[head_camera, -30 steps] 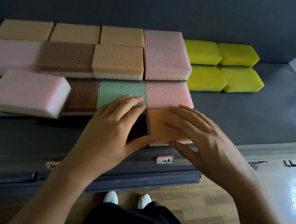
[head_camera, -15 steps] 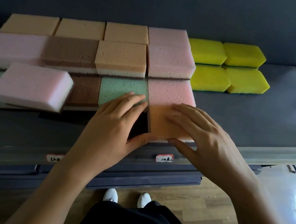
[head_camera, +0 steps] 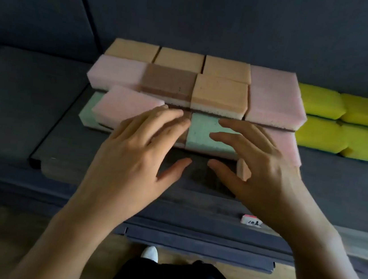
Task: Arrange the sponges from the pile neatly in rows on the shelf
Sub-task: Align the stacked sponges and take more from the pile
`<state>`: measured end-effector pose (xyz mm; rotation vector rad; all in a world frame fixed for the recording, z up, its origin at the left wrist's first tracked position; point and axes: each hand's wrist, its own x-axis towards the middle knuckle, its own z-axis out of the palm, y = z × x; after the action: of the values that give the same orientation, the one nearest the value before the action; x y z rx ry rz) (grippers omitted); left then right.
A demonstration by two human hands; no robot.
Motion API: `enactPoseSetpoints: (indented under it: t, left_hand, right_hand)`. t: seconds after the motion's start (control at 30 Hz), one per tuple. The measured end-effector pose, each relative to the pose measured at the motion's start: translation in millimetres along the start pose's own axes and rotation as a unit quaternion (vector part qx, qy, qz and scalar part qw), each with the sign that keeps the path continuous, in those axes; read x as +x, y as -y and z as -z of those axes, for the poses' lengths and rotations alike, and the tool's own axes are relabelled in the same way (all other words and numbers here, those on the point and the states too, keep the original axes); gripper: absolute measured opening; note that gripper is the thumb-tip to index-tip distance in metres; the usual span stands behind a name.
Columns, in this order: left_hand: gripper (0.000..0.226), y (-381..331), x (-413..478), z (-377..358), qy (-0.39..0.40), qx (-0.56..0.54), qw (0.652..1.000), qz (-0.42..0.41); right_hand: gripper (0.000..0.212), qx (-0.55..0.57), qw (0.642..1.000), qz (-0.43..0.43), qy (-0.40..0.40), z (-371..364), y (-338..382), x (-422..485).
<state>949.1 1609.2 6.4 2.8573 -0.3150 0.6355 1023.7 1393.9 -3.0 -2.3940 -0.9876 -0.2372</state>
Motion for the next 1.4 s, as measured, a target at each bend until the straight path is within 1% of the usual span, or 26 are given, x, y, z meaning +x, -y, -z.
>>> enactPoseSetpoints:
  t: [0.1,0.2,0.37,0.47,0.57,0.67,0.73,0.87,1.0,1.07,1.2,1.27,1.33,1.4]
  left_hand:
    - [0.058,30.4,-8.4,11.7,0.0,0.018,0.999,0.033]
    - [0.063,56.2,-12.6,19.2,0.01,0.032,0.998,0.054]
    - [0.073,84.2,-9.5,14.1,0.04,0.05,0.997,0.034]
    - [0.072,93.1,-8.8,4.1,0.036,0.042,0.998,0.022]
    - [0.063,96.9,-9.5,-0.5,0.015,0.027,0.999,0.008]
    - [0.057,93.6,-10.8,2.3,-0.003,0.019,1.0,-0.012]
    - [0.056,87.8,-12.3,5.2,-0.007,0.013,1.0,-0.023]
    - [0.055,75.3,-13.7,7.5,0.0,0.006,0.999,-0.038]
    - [0.058,59.5,-9.1,9.8,0.033,-0.021,0.998,-0.045]
    - [0.063,48.3,-3.5,11.5,0.051,-0.022,0.996,-0.063]
    - [0.066,24.7,5.1,8.9,0.07,-0.034,0.993,-0.088]
    - [0.065,14.5,6.6,3.9,0.075,-0.038,0.993,-0.088]
    - [0.064,5.7,8.2,-2.3,0.081,-0.039,0.992,-0.09]
    - [0.062,-3.4,11.6,-10.4,0.091,-0.033,0.99,-0.098]
  right_hand:
    - [0.042,0.017,0.999,0.027,0.012,-16.6,17.2,21.8]
    - [0.045,0.022,0.999,0.035,0.023,-28.3,31.4,38.0]
    - [0.05,0.003,1.0,0.008,0.026,-36.1,46.8,52.0]
    - [0.053,0.01,1.0,-0.009,0.026,-40.7,54.2,56.5]
    - [0.063,0.018,0.999,-0.028,0.036,-46.6,58.9,58.3]
    - [0.078,0.031,0.997,-0.058,0.051,-51.8,60.8,57.0]
    - [0.082,0.049,0.996,-0.061,0.045,-53.6,60.4,55.3]
    - [0.078,0.08,0.995,-0.06,0.029,-51.3,56.1,49.7]
    - [0.078,0.083,0.995,-0.046,0.022,-39.4,45.3,35.0]
    - [0.078,0.084,0.995,-0.036,0.028,-30.5,39.5,24.1]
    - [0.079,0.076,0.996,-0.04,0.036,-13.2,27.4,2.9]
    - [0.085,0.065,0.996,-0.047,0.046,-4.0,19.3,-8.8]
    - [0.092,0.025,0.997,-0.057,0.048,6.7,9.4,-19.7]
    - [0.086,-0.016,0.996,-0.076,0.04,17.1,-3.5,-30.7]
